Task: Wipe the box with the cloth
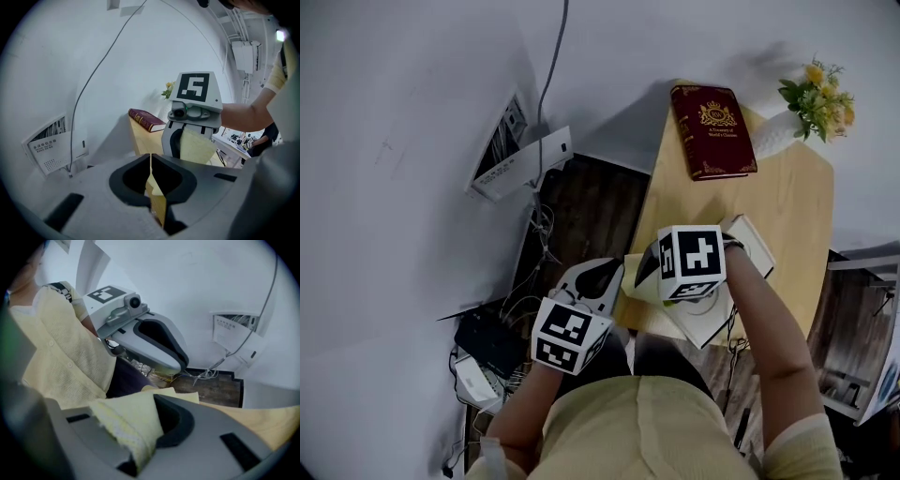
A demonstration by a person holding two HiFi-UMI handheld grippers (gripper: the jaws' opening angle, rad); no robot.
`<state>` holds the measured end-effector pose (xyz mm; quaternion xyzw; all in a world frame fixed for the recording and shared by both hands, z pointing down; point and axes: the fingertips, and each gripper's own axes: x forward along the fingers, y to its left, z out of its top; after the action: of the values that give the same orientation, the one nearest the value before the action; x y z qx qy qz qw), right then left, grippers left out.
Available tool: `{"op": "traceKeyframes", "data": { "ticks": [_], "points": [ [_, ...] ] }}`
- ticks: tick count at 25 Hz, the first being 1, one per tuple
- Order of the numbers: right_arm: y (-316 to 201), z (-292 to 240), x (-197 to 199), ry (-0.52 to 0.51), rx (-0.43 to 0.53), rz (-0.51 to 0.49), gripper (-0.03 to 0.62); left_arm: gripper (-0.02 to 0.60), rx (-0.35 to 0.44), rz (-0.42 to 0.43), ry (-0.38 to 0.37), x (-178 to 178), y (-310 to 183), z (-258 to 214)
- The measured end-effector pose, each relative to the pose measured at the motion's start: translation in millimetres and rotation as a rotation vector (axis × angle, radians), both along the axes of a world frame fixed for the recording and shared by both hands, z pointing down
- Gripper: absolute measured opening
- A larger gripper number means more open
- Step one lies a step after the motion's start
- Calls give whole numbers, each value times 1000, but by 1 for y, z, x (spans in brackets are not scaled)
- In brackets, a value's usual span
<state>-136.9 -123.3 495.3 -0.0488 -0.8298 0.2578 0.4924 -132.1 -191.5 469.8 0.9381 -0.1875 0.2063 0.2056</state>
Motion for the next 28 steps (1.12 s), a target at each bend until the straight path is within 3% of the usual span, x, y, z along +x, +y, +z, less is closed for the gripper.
{"op": "traceKeyframes", "data": {
  "ticks": [8,11,18,22,28],
  "points": [
    [-51,-57,2,-165,384,360,31,26,58,-33,10,-4,-20,-12],
    [-54,-78,5,-231,477,472,31,26,74,-52,3,-7,-24,-15],
    [-43,-94,12,-332,539,727,31,26,49,-90,5,-11,-12,-20],
    [-28,-95,11,-314,589,863,31,26,62,-107,-13,-15,-2,-22],
    [0,-90,8,-326,578,1012,31,26,61,-95,-30,-17,30,-22]
  ]
}}
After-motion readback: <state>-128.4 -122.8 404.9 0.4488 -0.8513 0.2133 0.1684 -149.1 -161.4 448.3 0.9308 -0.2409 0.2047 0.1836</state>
